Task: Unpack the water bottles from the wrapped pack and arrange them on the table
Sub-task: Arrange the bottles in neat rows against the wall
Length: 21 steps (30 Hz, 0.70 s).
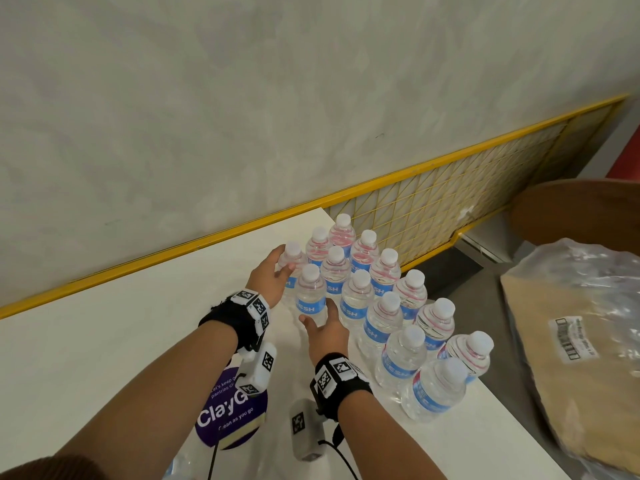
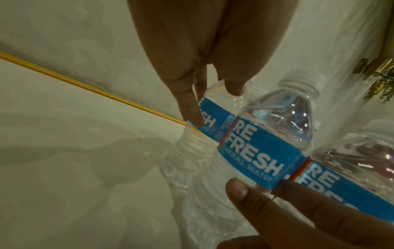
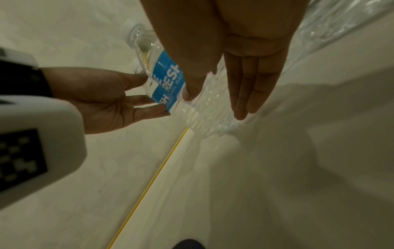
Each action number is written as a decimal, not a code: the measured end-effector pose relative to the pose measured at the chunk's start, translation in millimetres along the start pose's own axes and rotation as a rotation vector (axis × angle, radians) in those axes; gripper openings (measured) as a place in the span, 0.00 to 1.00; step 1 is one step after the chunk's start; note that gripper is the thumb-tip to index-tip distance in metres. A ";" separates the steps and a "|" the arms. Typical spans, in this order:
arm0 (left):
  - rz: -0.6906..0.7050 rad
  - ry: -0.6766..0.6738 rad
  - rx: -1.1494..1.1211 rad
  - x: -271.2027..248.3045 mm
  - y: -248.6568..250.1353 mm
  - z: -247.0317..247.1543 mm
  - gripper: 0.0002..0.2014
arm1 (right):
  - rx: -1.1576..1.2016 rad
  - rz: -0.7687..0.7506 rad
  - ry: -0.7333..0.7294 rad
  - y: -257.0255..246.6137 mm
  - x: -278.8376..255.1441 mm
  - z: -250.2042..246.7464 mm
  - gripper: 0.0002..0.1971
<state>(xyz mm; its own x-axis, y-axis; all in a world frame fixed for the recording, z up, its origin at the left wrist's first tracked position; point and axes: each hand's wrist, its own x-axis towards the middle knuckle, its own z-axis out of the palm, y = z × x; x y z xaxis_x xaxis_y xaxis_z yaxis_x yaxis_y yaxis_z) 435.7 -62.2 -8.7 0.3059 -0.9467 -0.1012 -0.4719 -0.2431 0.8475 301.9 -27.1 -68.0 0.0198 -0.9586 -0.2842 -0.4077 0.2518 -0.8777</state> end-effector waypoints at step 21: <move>-0.095 -0.183 0.364 -58.0 31.0 -34.0 0.25 | -0.022 -0.090 -0.213 19.5 -67.7 -41.4 0.08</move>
<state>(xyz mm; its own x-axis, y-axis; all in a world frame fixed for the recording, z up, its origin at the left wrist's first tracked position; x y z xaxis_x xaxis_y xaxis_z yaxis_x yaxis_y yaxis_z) 431.5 -7.7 41.1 0.2259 -0.9303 -0.2890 -0.7202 -0.3592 0.5935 254.8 37.1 -50.0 0.2483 -0.9266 -0.2824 -0.4152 0.1616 -0.8953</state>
